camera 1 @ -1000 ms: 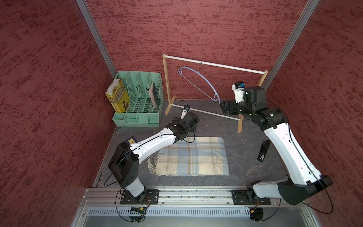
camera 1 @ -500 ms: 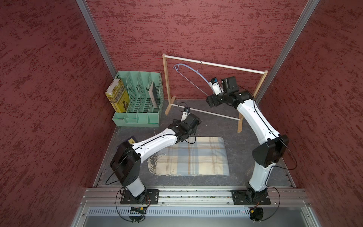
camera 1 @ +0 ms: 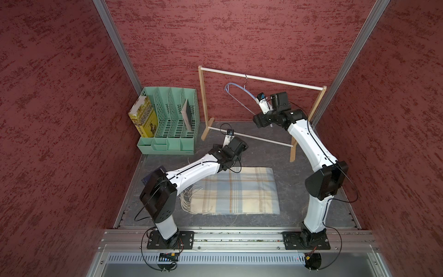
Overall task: Hang the scarf on the hanger
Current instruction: Pick up the hanger from the clothesline.
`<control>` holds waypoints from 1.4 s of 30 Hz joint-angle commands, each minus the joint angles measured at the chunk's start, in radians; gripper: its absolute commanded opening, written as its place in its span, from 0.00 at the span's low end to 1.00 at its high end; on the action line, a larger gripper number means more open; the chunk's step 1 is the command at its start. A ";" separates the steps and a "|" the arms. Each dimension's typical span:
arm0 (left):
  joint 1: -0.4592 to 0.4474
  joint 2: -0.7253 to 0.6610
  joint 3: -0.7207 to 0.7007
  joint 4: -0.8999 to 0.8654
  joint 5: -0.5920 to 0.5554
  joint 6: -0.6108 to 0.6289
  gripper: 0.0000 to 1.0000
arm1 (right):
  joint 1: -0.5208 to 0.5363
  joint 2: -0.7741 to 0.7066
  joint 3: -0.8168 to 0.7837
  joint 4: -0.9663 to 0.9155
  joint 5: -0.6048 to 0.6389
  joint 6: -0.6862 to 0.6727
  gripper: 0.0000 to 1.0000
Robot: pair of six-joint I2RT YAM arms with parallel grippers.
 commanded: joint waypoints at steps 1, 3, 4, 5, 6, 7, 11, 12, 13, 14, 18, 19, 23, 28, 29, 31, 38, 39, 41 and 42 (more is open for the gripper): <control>-0.007 0.023 0.029 -0.022 -0.017 -0.003 1.00 | -0.009 -0.003 0.006 0.030 -0.002 -0.001 0.82; -0.008 0.024 0.033 -0.022 -0.018 -0.002 1.00 | -0.009 -0.018 -0.016 0.033 -0.009 0.009 0.80; -0.009 0.025 0.034 -0.024 -0.017 -0.002 1.00 | -0.009 -0.029 -0.029 0.037 -0.014 0.013 0.78; -0.009 0.026 0.035 -0.024 -0.016 0.000 1.00 | -0.009 -0.042 -0.046 0.041 -0.020 0.020 0.77; -0.011 0.026 0.036 -0.023 -0.016 0.001 1.00 | -0.009 -0.059 -0.067 0.050 -0.023 0.025 0.75; -0.011 0.026 0.037 -0.024 -0.017 0.001 1.00 | -0.009 -0.075 -0.085 0.061 -0.026 0.031 0.71; -0.015 0.027 0.037 -0.022 -0.016 0.001 1.00 | -0.009 -0.126 -0.145 0.089 -0.047 0.048 0.53; -0.017 0.029 0.038 -0.022 -0.016 0.001 1.00 | -0.009 -0.131 -0.154 0.092 -0.054 0.051 0.48; -0.017 0.029 0.039 -0.022 -0.016 0.001 1.00 | -0.008 -0.137 -0.157 0.094 -0.058 0.055 0.41; -0.018 0.030 0.041 -0.023 -0.017 0.001 1.00 | -0.008 -0.140 -0.160 0.092 -0.063 0.058 0.36; -0.022 0.032 0.049 -0.028 -0.022 0.000 1.00 | -0.006 -0.153 -0.172 0.096 -0.094 0.078 0.18; -0.025 0.033 0.053 -0.030 -0.022 0.000 1.00 | -0.008 -0.158 -0.176 0.100 -0.102 0.082 0.13; -0.029 0.035 0.072 -0.049 -0.033 -0.003 1.00 | -0.003 -0.185 -0.203 0.132 -0.137 0.109 0.00; -0.035 0.022 0.083 -0.068 -0.052 0.000 1.00 | 0.008 -0.212 -0.205 0.168 -0.144 0.146 0.00; -0.035 0.019 0.085 -0.071 -0.054 0.001 1.00 | 0.008 -0.223 -0.206 0.180 -0.141 0.154 0.00; -0.035 0.008 0.086 -0.078 -0.058 0.006 1.00 | 0.010 -0.245 -0.216 0.202 -0.132 0.170 0.00; -0.040 -0.037 0.081 -0.080 -0.065 0.024 1.00 | 0.014 -0.302 -0.242 0.224 -0.094 0.186 0.00; -0.042 -0.041 0.080 -0.079 -0.065 0.025 1.00 | 0.016 -0.307 -0.249 0.223 -0.088 0.187 0.00; -0.046 -0.051 0.081 -0.080 -0.065 0.029 1.00 | 0.019 -0.320 -0.268 0.222 -0.070 0.187 0.00; -0.049 -0.056 0.084 -0.082 -0.065 0.032 1.00 | 0.019 -0.330 -0.282 0.221 -0.061 0.187 0.00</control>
